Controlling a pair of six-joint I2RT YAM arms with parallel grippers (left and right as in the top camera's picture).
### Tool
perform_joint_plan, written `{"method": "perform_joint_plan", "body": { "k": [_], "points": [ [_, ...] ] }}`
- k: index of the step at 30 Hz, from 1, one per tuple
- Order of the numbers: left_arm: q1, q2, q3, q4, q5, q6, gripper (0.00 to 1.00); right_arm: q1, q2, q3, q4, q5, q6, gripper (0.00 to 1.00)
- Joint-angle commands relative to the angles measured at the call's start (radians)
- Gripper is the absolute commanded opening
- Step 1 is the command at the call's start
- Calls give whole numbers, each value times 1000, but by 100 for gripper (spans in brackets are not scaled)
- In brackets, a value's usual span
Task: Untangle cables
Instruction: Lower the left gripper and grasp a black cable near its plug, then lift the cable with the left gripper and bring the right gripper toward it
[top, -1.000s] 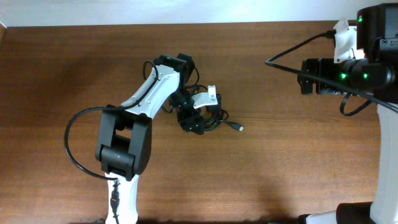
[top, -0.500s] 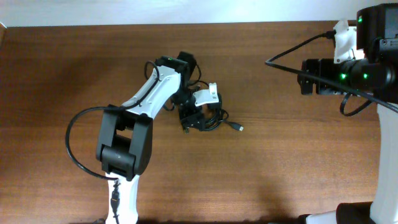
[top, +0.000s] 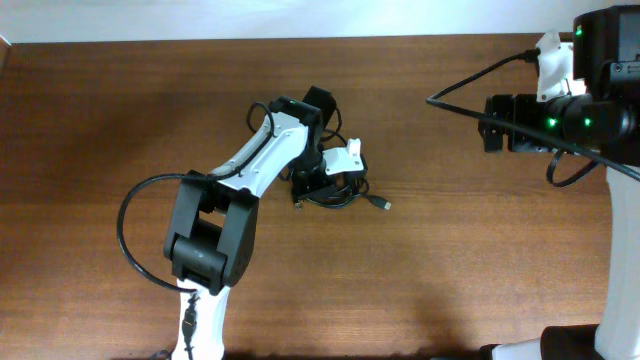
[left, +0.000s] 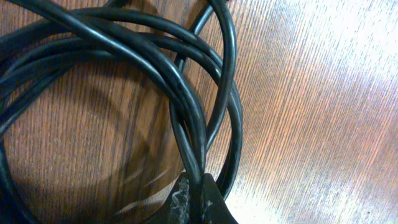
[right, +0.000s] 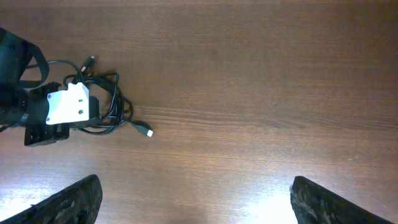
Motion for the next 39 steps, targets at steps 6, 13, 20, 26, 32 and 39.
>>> {"method": "perform_joint_plan", "body": {
  "k": [6, 13, 20, 26, 32, 39],
  "points": [
    [-6, 7, 58, -90, -5, -73, 0, 6, 2, 5, 3, -14, -10, 96],
    [-33, 7, 534, -393, -5, -154, 0, 6, 3, 5, 4, -14, -10, 91],
    [-56, 7, 1046, -561, -5, -301, 0, 7, 4, 3, 4, -66, -10, 90],
    [-56, 6, 1174, -567, -9, -405, 0, 55, 4, -37, 27, -120, -40, 90],
    [-56, -3, 1323, -545, -9, -526, 0, 183, 4, -111, 69, -120, -56, 90],
    [-55, -51, 1426, -432, -84, -671, 0, 297, 4, -139, 126, -120, -92, 90]
  ]
}}
